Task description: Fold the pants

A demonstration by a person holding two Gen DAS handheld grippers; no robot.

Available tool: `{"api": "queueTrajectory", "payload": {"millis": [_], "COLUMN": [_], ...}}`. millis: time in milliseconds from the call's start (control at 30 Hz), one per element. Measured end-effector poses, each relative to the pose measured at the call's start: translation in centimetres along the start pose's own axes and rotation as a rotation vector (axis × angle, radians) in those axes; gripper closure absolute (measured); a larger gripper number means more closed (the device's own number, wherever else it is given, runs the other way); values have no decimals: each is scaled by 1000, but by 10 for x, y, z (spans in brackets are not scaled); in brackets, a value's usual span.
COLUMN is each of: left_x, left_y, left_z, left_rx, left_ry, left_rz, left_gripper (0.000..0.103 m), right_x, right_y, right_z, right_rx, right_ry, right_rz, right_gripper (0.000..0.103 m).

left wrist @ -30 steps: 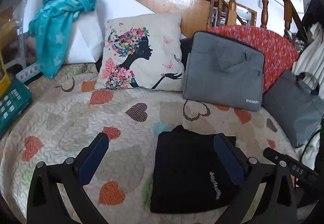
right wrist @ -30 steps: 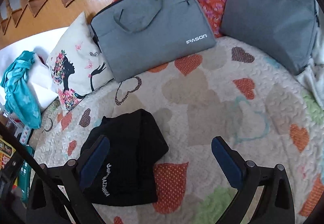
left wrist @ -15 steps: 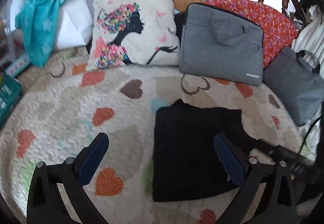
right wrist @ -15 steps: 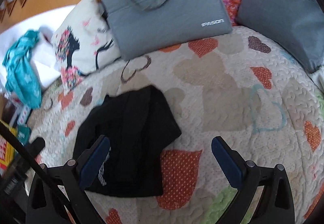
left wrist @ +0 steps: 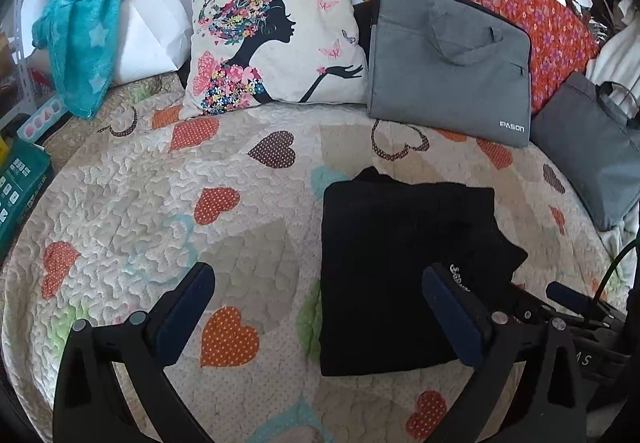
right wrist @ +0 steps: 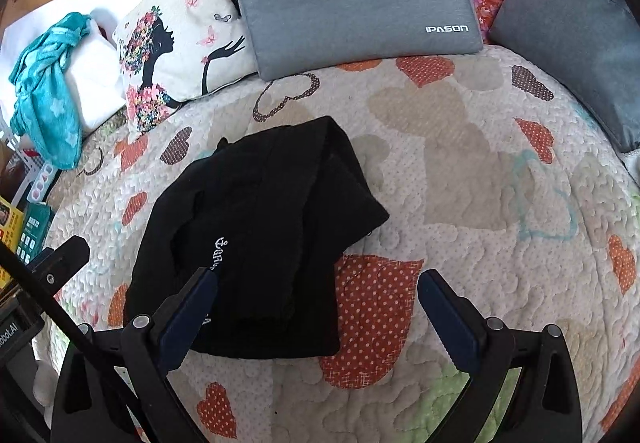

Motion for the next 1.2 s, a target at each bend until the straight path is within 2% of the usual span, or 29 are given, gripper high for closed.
{"api": "queueTrajectory", "payload": {"millis": [600, 1033, 1133, 1200], "left_x": [8, 12, 11, 10], "left_y": [-6, -4, -1, 4], "left_z": [10, 20, 22, 24], "left_rx": [22, 53, 79, 116], "left_ry": [61, 127, 144, 151], "left_rz": [25, -1, -14, -39], "left_gripper": [0, 0, 0, 0], "right_x": [4, 5, 3, -3], "right_y": [6, 4, 3, -4], "right_z": [6, 8, 7, 1], "right_rx": [21, 27, 22, 27], "right_ry": [31, 51, 52, 22], "right_rz": [-31, -16, -19, -1], "right_gripper": [0, 0, 0, 1]}}
Point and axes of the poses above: each gripper's, at about its wrist camera, not at the fingertips, and z roughly the way its jaws point, y to its left, x to its underside, the point moved 1 cm from there along z, roughly the way its jaws point, and after that the axes turned 3 degrees about -x, right-handed, at the moved point
